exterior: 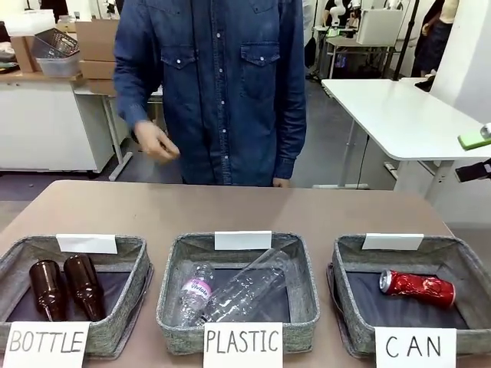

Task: Sort the can waste into the basket.
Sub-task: Pick up the can waste from the table and place it in the right Fabric basket.

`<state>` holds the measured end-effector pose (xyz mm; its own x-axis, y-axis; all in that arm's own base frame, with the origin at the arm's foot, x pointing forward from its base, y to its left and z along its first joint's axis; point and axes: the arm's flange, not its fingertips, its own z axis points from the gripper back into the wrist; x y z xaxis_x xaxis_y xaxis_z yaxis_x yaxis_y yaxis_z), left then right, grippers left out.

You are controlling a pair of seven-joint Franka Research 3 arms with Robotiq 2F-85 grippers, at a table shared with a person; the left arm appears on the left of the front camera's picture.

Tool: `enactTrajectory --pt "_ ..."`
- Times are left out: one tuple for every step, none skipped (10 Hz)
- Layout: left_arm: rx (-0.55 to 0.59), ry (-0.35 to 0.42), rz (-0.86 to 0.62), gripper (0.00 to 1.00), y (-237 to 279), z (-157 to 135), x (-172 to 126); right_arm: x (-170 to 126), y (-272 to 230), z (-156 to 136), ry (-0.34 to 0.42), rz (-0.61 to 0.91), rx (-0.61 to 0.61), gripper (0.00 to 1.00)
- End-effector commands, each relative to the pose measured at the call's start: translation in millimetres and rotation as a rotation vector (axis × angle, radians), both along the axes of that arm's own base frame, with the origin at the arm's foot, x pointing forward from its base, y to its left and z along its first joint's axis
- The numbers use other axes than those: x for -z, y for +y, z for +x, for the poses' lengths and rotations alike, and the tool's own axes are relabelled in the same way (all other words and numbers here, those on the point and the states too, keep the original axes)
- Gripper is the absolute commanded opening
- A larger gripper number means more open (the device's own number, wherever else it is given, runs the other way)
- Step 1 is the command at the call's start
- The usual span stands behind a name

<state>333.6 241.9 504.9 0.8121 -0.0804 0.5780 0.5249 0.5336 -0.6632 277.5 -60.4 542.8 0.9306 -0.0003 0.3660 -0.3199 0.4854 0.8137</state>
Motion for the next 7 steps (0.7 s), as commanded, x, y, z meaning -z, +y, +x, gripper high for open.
enactTrajectory --pt "-0.006 0.035 0.046 0.00 -50 31 4 1 -2 0 -0.020 -0.012 -0.018 1.00" --pt "0.062 0.045 0.112 0.00 -98 60 8 1 -2 0 -0.020 -0.012 -0.018 1.00" --pt "0.076 0.077 0.214 0.00 -140 89 12 1 -2 0 -0.020 -0.012 -0.018 1.00" --pt "0.162 0.070 0.271 0.00 -187 117 15 1 -2 0 -0.020 -0.012 -0.018 1.00" --pt "0.261 0.055 0.311 0.00 -243 138 19 0 0 0 0.000 -0.001 0.000 1.00" --pt "0.213 0.019 0.353 0.00 -314 155 29 -8 -33 -10 0.020 -0.104 0.128 1.00" --pt "0.106 0.018 0.277 0.00 -376 160 35 -9 -61 -17 0.016 -0.069 0.212 1.00"
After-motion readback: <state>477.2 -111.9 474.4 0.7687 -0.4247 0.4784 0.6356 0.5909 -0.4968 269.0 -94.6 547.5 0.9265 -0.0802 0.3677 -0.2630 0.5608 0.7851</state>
